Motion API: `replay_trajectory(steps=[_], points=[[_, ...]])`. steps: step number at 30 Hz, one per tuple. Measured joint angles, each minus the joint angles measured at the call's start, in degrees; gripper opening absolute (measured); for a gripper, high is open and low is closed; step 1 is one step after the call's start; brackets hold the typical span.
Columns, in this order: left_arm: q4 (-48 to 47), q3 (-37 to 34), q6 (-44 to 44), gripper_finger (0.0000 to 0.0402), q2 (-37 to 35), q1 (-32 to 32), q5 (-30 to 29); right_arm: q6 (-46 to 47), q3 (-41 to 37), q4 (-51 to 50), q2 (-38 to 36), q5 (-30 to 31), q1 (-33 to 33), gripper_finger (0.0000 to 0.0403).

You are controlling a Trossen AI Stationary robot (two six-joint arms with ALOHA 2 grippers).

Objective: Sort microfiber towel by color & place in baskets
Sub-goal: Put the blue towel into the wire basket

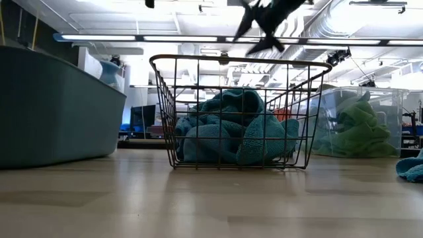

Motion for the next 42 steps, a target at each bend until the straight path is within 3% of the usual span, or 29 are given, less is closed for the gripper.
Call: replay_trajectory(steps=[9, 18, 32, 42], points=[[-0.81, -0.07, -0.28, 0.0225, -1.98, 0.23, 1.22, 7.42, 2.22, -4.91, 16.97, -6.36, -7.62, 0.0277], [-7.93, -0.07, -0.98, 0.0225, -4.07, 0.21, 1.22, 8.88, 2.22, -9.27, 27.85, -6.3, -6.91, 0.0277], [-10.8, -0.07, 0.04, 0.0225, -4.4, 0.31, 0.92, 7.75, 2.23, -14.18, 33.75, -0.39, -6.32, 0.0277], [-10.96, -0.07, 0.08, 0.0225, -4.38, 0.31, 0.64, 4.96, 2.44, -15.26, 36.18, -0.03, -5.5, 0.0277]])
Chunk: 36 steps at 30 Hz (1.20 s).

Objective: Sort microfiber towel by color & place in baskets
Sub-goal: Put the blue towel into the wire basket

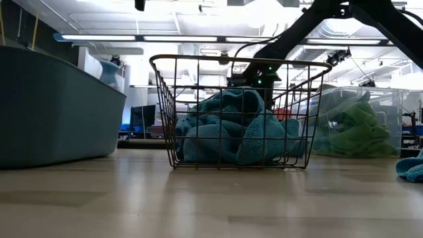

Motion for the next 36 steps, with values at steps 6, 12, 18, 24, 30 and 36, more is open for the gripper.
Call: replay_trajectory(steps=[6, 12, 18, 24, 30, 36], points=[[0.02, -0.02, 0.05, 0.0225, 0.0, 0.0, -2.08, -3.75, 0.0, -0.75, 0.09, 0.15, 0.51, 0.0254], [0.45, -0.09, 2.17, 0.0225, -1.05, 0.0, -3.15, -6.96, -0.02, -2.43, 0.08, -0.74, 1.06, 0.0106], [0.95, -0.09, 5.03, 0.0225, -5.68, -0.02, -5.17, -11.23, -0.47, -1.91, -1.75, -1.33, 1.11, 0.0021], [6.18, -0.07, 6.91, 0.0225, -11.43, 0.0, -6.87, -15.91, -0.39, 1.25, -10.4, 0.97, 1.2, 0.0008], [8.0, -0.07, 13.09, 0.0225, -14.06, -0.02, -9.18, -17.73, -0.33, 6.38, -20.78, 0.36, 1.45, 0.0004], [8.28, -0.07, 13.5, 0.0225, -13.62, 0.0, -11.08, -19.0, -0.31, 11.61, -30.63, -1.62, 3.74, 0.0002]])
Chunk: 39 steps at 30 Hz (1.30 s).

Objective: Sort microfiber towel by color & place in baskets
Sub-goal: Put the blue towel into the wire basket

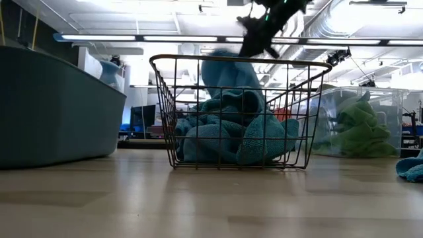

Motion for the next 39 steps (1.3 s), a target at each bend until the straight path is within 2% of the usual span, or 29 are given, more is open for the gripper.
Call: replay_trajectory(steps=[6, 12, 23, 31, 35, 39], points=[[0.57, 0.0, -1.96, 0.0225, 1.76, 0.0, 0.08, -2.77, 0.04, 2.33, -8.33, -0.25, 4.22, 0.0001], [4.24, 0.04, -1.82, 0.0225, 3.97, 0.0, 0.6, -3.87, 0.07, 1.7, -13.61, -0.21, 10.14, 0.0001], [5.9, 0.04, -3.03, 0.0225, 4.55, 0.0, 0.81, -7.22, 0.07, -0.91, -15.04, 3.53, 20.14, 0.0001], [5.87, 0.04, -6.55, 0.0225, 4.55, -0.04, 5.11, -8.42, -0.02, -1.66, -15.04, 3.94, 24.86, 0.0], [5.9, 0.04, -7.12, 0.0225, 4.31, -0.04, 7.37, -8.65, -7.24, 4.43, -17.05, 5.42, 27.3, 0.0], [5.88, 0.06, -7.13, 0.0225, 4.33, -0.09, 8.82, -4.44, -19.46, 18.0, -21.78, 5.36, 30.31, 0.0]])
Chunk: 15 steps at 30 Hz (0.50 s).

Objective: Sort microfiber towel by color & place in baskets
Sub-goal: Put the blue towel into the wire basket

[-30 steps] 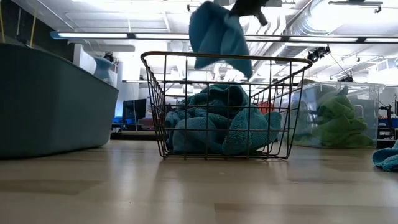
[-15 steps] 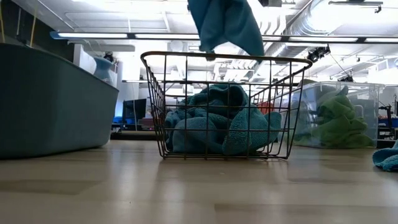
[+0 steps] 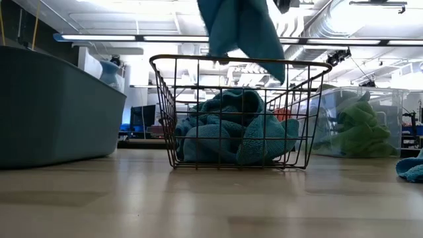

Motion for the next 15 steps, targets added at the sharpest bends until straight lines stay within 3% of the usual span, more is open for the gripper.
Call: replay_trajectory(steps=[6, 10, 15], points=[[-0.24, 0.01, 0.06, 0.0225, 0.15, 0.09, -0.14, 1.67, -10.18, 28.63, -2.77, -1.35, 4.44, 0.0], [0.21, 0.01, 0.5, 0.0225, 0.2, 0.09, -1.05, -2.11, -12.62, 32.23, -1.56, 2.01, 6.33, 0.0], [0.43, 0.01, -1.32, 0.0225, 0.2, 0.02, -0.7, 0.89, -16.7, 32.17, 0.33, 7.44, 6.99, 0.0]])
